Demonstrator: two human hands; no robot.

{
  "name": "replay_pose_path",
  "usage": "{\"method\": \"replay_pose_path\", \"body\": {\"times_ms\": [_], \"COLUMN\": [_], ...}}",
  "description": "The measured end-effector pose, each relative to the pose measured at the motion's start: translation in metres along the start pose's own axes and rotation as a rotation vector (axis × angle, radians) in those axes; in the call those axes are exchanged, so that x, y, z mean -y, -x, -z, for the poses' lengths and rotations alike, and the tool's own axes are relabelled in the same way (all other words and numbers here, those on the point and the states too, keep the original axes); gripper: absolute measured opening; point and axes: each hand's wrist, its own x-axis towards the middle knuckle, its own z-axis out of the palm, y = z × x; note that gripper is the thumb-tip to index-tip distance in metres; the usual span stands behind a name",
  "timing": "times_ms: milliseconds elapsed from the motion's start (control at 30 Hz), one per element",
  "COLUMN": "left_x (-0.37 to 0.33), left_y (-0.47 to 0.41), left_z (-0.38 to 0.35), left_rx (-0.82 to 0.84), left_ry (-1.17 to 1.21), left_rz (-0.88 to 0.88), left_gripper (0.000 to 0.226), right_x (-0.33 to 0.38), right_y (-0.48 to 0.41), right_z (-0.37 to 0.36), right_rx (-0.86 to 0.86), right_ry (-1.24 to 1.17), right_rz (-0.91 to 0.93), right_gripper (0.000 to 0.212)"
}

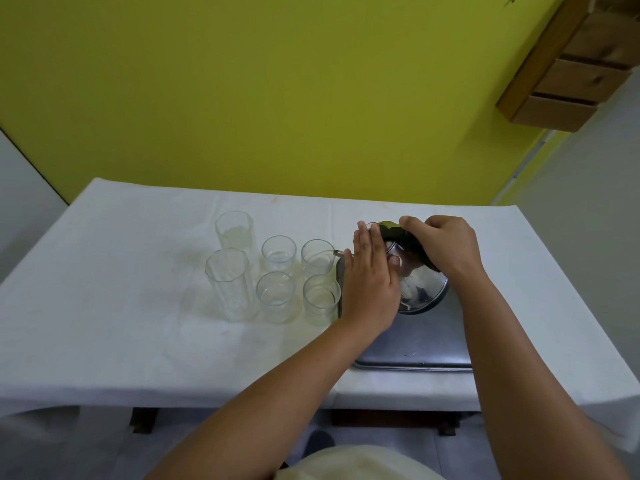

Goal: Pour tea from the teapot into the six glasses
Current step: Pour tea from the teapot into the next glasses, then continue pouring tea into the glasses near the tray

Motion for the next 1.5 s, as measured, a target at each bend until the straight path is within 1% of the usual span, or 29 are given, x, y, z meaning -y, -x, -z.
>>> {"method": "replay_pose_path", "body": {"times_ms": [133, 233, 333, 367, 467, 533, 633, 700, 833, 933, 1067, 1267, 1400, 1433, 1500], "left_x": [-0.002, -0.004, -0.005, -0.005, -0.005, -0.007, -0.012, -0.015, -0.024, -0.031, -0.032, -0.019, -0.008, -0.005, 0.001], "left_y": [-0.001, 0.001, 0.002, 0.002, 0.0, -0.001, -0.003, -0.005, -0.007, -0.006, -0.001, 0.017, 0.035, 0.04, 0.048], "left_z": [0.002, 0.002, 0.001, 0.001, 0.003, 0.007, 0.012, 0.015, 0.027, 0.041, 0.062, 0.093, 0.107, 0.11, 0.114], "left_rx": [0.029, 0.054, 0.087, 0.097, 0.122, 0.125, 0.086, 0.048, -0.046, -0.13, -0.191, -0.231, -0.251, -0.252, -0.244], "left_ry": [-0.014, -0.04, -0.085, -0.101, -0.132, -0.142, -0.159, -0.196, -0.259, -0.286, -0.289, -0.287, -0.247, -0.235, -0.212], "left_rz": [-0.02, -0.05, -0.083, -0.096, -0.133, -0.156, -0.166, -0.169, -0.172, -0.175, -0.179, -0.111, -0.056, -0.047, -0.024], "left_gripper": [0.075, 0.075, 0.072, 0.071, 0.071, 0.072, 0.072, 0.066, 0.064, 0.062, 0.061, 0.062, 0.063, 0.065, 0.073], "right_x": [-0.007, -0.015, -0.023, -0.026, -0.031, -0.031, -0.027, -0.023, -0.009, 0.003, 0.023, 0.055, 0.066, 0.069, 0.073], "right_y": [0.002, 0.004, 0.011, 0.013, 0.018, 0.018, 0.021, 0.023, 0.028, 0.031, 0.037, 0.063, 0.076, 0.08, 0.083], "right_z": [0.002, 0.003, 0.006, 0.006, 0.006, 0.006, 0.006, 0.005, 0.004, 0.004, 0.001, -0.015, -0.03, -0.033, -0.04], "right_rx": [0.001, 0.005, 0.026, 0.031, 0.024, 0.018, 0.012, 0.006, 0.017, 0.024, 0.024, 0.062, 0.096, 0.107, 0.125], "right_ry": [-0.07, -0.15, -0.257, -0.296, -0.402, -0.463, -0.511, -0.54, -0.596, -0.64, -0.655, -0.609, -0.552, -0.526, -0.469], "right_rz": [-0.045, -0.093, -0.153, -0.172, -0.205, -0.211, -0.203, -0.191, -0.167, -0.139, -0.084, -0.051, -0.035, -0.027, -0.012], "right_gripper": [0.048, 0.047, 0.055, 0.055, 0.037, 0.034, 0.032, 0.031, 0.038, 0.033, 0.027, 0.034, 0.026, 0.029, 0.044]}}
